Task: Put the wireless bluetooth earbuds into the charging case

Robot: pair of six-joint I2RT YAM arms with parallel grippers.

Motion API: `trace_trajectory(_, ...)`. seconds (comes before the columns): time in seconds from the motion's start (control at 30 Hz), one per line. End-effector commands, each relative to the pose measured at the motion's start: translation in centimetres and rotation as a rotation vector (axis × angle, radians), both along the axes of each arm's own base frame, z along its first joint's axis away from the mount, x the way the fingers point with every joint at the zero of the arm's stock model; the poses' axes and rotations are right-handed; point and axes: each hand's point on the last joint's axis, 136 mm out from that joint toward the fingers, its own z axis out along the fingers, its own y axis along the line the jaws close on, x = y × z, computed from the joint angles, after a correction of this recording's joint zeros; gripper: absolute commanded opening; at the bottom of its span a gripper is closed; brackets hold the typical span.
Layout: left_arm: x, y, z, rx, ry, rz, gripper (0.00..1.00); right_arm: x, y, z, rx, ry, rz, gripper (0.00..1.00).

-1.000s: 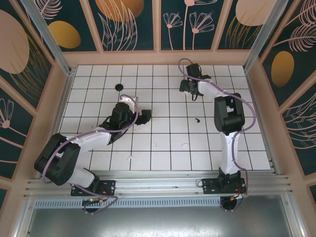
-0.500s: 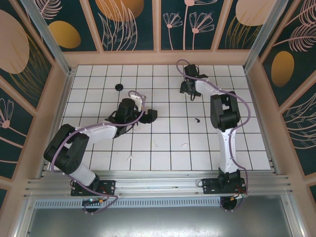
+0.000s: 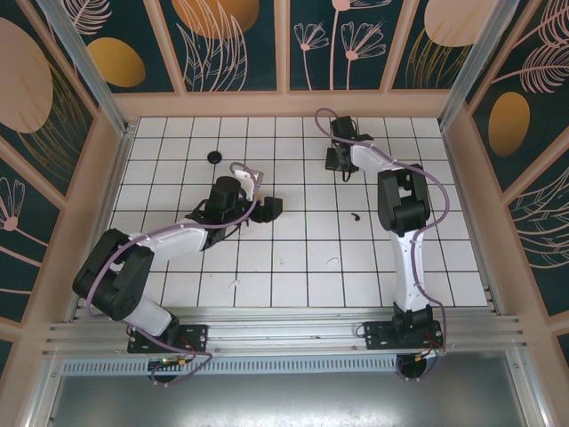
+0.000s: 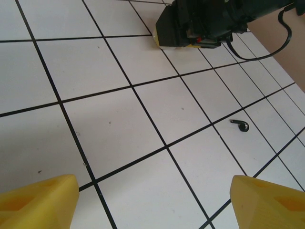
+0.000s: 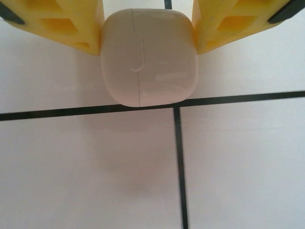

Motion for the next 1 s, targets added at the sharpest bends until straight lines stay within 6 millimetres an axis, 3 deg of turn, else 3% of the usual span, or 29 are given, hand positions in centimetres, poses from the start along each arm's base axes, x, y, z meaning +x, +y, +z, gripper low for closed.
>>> trace_trajectory(0.0,-0.5,0.5,1.4,-0.003,-0.017,0.021,0.84,-0.5,2.1,0.4,0.017,0.006,0.101,0.44)
trace_trajectory(0.17,-1.0,1.4,3.0,-0.018,-0.023,0.052,0.85,-1.7,3.8,2.8,-0.002,-0.046,0.205,0.4)
trace_trajectory(0.33,-0.9,3.2,5.5,-0.024,-0.041,0.108,0.87,-4.3,4.9,5.6,-0.029,-0.107,0.293,0.38)
trace_trajectory(0.5,-0.9,6.0,8.0,-0.075,-0.046,0.198,0.94,-8.6,6.9,7.9,-0.038,-0.174,0.437,0.37)
trace_trajectory(0.57,-0.7,6.8,8.3,-0.04,-0.029,0.238,0.94,-11.0,8.9,8.7,0.011,-0.193,0.565,0.37)
trace_trajectory(0.73,-1.1,7.0,8.9,0.039,-0.001,0.21,0.88,-15.2,12.0,10.5,0.032,-0.23,0.785,0.38)
trace_trajectory(0.97,-3.4,7.1,8.8,-0.04,-0.036,0.173,0.9,-20.6,15.9,12.5,-0.061,-0.339,0.953,0.36)
